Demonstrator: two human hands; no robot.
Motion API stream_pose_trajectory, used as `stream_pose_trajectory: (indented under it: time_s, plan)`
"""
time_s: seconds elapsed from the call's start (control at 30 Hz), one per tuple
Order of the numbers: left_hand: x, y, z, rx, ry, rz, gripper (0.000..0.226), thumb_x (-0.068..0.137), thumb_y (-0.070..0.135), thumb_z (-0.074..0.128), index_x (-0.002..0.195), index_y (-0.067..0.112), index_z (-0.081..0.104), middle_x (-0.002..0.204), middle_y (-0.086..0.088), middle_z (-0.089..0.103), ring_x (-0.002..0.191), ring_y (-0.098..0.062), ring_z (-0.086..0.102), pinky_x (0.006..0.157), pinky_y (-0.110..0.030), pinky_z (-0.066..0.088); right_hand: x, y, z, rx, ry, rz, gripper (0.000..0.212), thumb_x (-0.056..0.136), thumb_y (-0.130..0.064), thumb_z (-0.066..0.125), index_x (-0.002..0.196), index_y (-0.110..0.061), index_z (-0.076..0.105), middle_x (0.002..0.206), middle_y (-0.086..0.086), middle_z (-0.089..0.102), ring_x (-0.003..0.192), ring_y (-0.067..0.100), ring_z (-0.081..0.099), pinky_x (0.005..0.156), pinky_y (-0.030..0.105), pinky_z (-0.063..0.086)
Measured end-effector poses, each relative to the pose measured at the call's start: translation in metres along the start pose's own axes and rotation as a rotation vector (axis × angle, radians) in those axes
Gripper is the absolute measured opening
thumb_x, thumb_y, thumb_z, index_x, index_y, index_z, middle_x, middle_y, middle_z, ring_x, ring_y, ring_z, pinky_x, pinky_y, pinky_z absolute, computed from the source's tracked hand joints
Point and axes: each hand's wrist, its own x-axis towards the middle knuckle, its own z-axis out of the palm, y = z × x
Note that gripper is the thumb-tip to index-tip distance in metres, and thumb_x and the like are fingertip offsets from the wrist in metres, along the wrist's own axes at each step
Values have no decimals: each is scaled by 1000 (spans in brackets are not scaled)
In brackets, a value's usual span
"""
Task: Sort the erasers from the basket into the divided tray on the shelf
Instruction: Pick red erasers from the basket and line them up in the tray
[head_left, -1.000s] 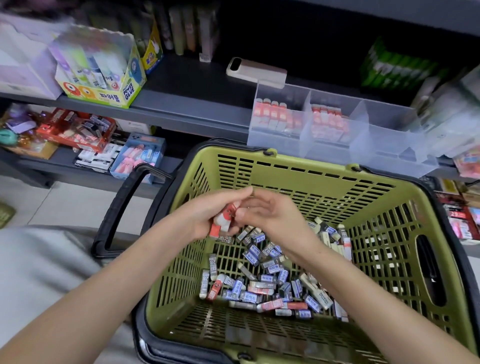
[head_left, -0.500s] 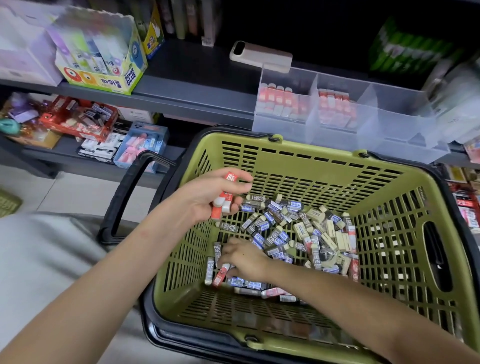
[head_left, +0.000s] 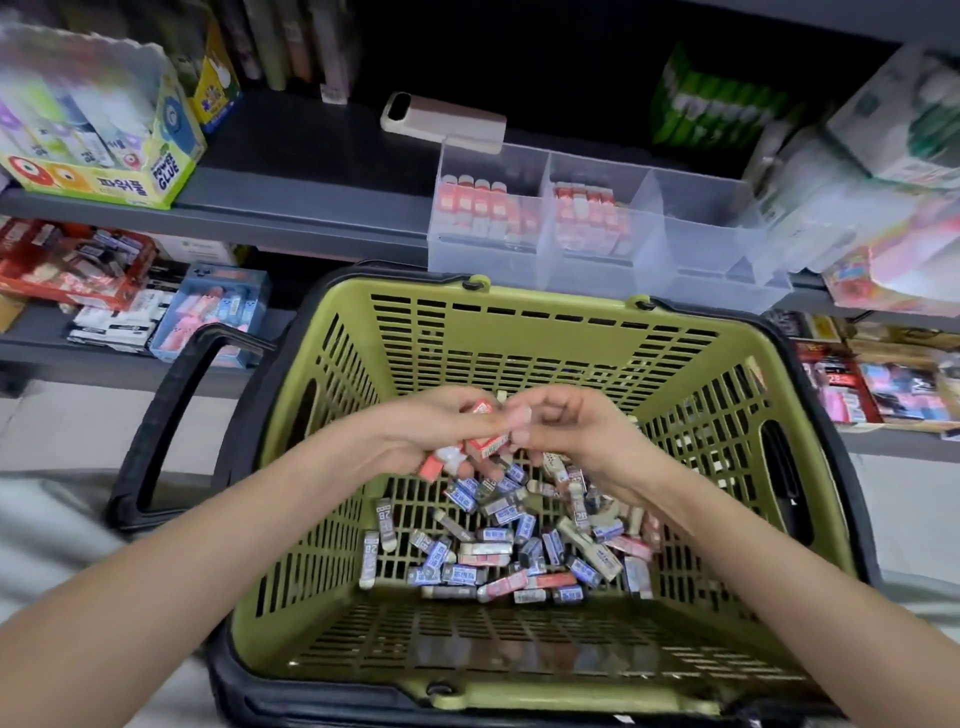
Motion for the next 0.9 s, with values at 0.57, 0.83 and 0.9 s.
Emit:
stream_pose_trajectory:
  time_s: [0.57,0.83,0.9]
  plan:
    - [91,-51,29,-356,251,-37,24,78,1,72,99,10,62,83,-14,67,65,-24,70,54,-32,56,2,93,-69,-794,714,416,29,94,-30,53,78,-7,62,56,-1,56,39,4,50,37,18,38]
    - [101,-64,29,-420,174,-26,39,62,11,78,99,12,66,73,-10,74,71,-28,71,55,-33,57,-9,96,-107,-912,915,498,29,93,-29,55,104,-3,58,85,10,66,73,21,63,60,29,50]
    - [101,-65,26,-424,180,-23,39,60,12,78,97,12,67,74,-10,74,70,-29,71,54,-33,57,-5,94,-109,-857,870,499,39,88,-39,61,100,-2,59,80,11,66,67,21,59,57,29,47]
